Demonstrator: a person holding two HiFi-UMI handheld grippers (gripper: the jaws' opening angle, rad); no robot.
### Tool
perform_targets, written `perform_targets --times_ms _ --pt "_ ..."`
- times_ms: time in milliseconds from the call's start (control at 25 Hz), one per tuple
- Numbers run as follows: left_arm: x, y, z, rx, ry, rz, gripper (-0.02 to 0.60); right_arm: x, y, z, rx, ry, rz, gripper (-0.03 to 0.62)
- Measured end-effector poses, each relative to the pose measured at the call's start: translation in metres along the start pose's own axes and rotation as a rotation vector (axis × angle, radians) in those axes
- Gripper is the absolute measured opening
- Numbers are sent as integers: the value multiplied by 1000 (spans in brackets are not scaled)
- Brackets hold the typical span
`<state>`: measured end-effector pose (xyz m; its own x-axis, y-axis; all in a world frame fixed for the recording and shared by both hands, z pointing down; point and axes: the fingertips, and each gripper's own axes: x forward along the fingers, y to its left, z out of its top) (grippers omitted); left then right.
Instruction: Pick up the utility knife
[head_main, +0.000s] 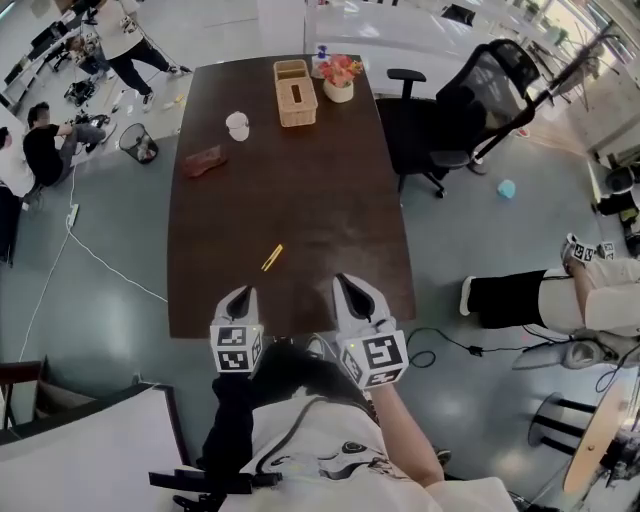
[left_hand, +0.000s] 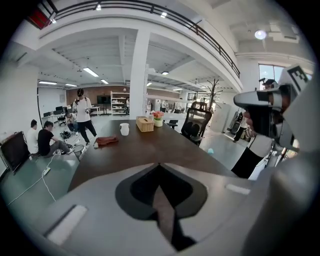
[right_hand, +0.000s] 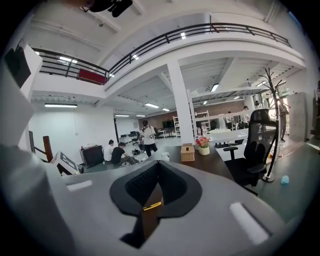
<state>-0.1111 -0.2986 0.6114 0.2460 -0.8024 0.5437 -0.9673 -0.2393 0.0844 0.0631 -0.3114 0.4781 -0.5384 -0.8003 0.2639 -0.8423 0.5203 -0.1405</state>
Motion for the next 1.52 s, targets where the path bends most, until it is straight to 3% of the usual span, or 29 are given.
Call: perform_targets --times_ms 400,600,840,1040,1200,1320,1520 --pt "84 8 -51 30 210 -94 0 88 -16 -116 44 339 -32 2" --pt "111 14 -78 41 305 -128 0 114 -28 -148 90 457 -54 2" --pt "132 7 -99 104 401 -189 67 120 -32 -163 127 514 -69 2" --pt "150 3 -114 301 499 -198 86 126 -44 -174 142 551 -91 2" --pt "158 -1 -128 388 568 -210 95 122 -57 -177 155 557 -122 2" --pt "163 0 -133 417 595 -203 95 117 -72 -177 162 558 -151 2" --pt "163 3 -142 390 632 -207 95 116 -79 -173 174 550 -166 2"
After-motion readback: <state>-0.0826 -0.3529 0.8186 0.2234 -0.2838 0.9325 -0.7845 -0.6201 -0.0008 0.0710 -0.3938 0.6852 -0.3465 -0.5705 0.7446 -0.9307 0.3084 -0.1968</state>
